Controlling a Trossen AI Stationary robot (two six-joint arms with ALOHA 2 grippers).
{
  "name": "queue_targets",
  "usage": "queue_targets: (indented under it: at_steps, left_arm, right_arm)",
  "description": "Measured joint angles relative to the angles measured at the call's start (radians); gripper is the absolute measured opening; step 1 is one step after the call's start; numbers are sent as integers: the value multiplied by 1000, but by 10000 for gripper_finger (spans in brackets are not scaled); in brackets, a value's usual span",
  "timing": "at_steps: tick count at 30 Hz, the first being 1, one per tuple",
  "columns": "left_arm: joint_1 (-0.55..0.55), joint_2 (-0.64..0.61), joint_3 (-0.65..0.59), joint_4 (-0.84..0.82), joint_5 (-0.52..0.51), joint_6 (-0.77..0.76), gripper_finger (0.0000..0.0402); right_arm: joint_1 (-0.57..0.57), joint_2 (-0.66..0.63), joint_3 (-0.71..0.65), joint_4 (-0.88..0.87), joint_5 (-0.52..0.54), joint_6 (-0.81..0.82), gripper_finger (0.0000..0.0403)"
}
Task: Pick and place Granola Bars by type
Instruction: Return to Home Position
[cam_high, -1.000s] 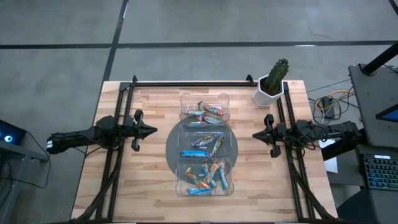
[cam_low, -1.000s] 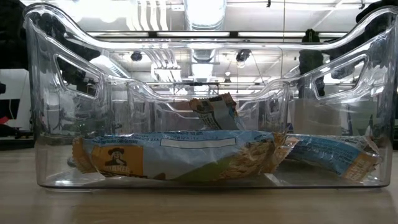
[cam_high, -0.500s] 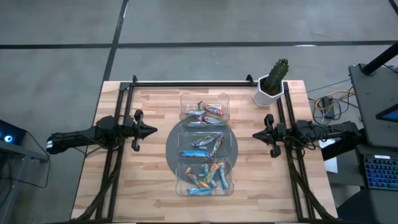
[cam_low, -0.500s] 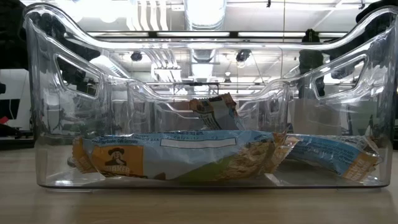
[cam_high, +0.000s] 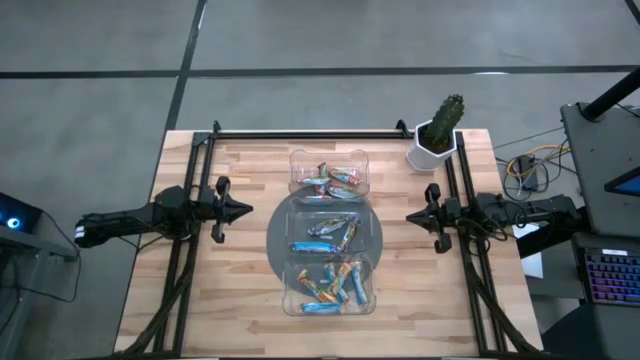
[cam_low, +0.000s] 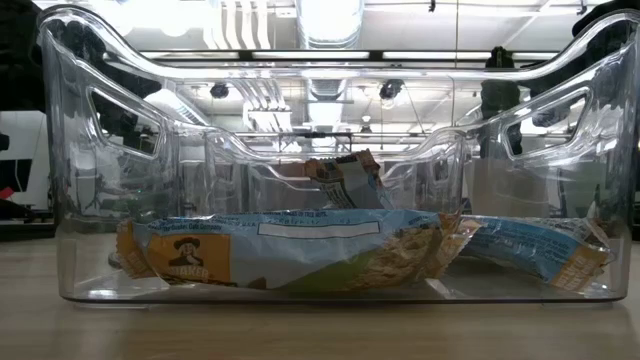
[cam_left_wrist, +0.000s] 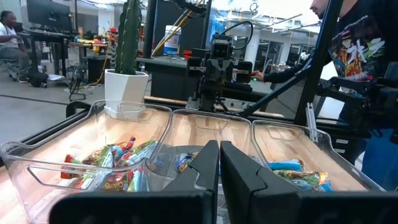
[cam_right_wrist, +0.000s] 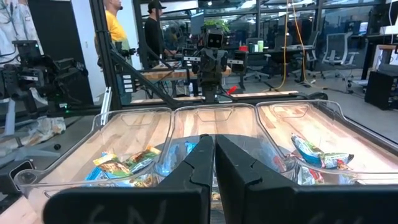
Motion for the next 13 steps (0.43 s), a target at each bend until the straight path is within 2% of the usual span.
queue_targets:
  at_steps: [13]
  left_arm:
    - [0,0,0,0,0,0,0]
  right_arm:
    - [0,0,0,0,0,0,9]
